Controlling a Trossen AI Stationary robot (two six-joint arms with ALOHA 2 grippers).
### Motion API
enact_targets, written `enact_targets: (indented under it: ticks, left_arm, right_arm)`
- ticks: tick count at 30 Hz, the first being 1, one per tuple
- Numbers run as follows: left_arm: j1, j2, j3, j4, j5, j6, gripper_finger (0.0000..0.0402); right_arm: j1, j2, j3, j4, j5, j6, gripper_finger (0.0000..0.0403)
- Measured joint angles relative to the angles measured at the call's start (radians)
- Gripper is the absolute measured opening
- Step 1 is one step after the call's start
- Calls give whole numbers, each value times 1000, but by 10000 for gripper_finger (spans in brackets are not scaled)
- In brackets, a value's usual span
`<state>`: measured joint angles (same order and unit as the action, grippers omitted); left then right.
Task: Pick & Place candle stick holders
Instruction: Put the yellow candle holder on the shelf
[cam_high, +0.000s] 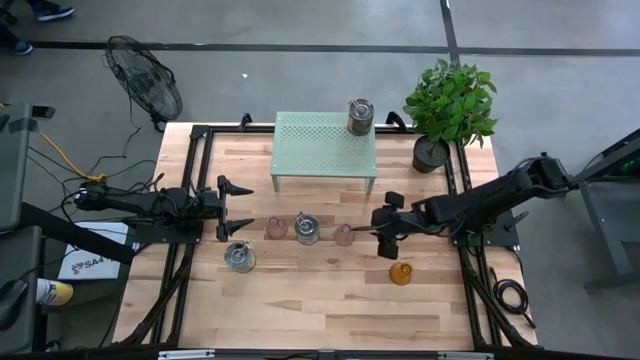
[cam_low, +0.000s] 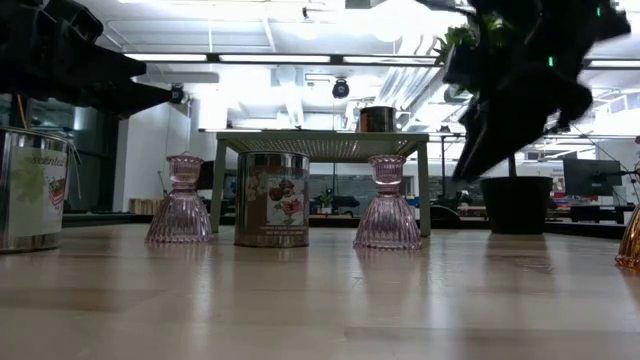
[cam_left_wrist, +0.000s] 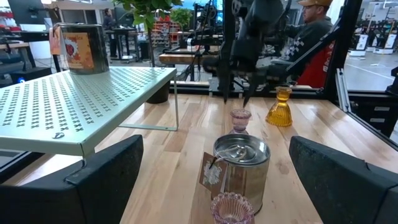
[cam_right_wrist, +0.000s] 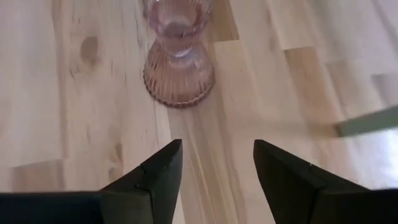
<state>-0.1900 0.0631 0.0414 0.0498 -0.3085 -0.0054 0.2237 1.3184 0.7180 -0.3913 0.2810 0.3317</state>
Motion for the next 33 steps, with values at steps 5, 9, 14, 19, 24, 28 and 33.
enact_targets:
  ticks: [5,9,14,19,24,28,33]
  left_arm:
    - [0,0,0,0,3,0,399]
    - [0,0,0,0,3,0,399]
    - [0,0,0,0,3,0,399]
    - [0,0,0,0,3,0,399]
    - [0,0,0,0,2,0,399]
    - [0,0,0,0,2,0,399]
    - [0,0,0,0,2,0,399]
  right_arm:
    - [15,-25,166,-317,-85,81,208]
    - [57,-9,280,-604,-217,231,208]
    - [155,-1,337,-739,-273,444,208]
    - [298,-1,334,-751,-290,726,208]
    - [471,0,334,-781,-251,1025,208]
    - [608,15,312,-754,-148,1184,208]
    - [731,47,214,-613,-47,1355,208]
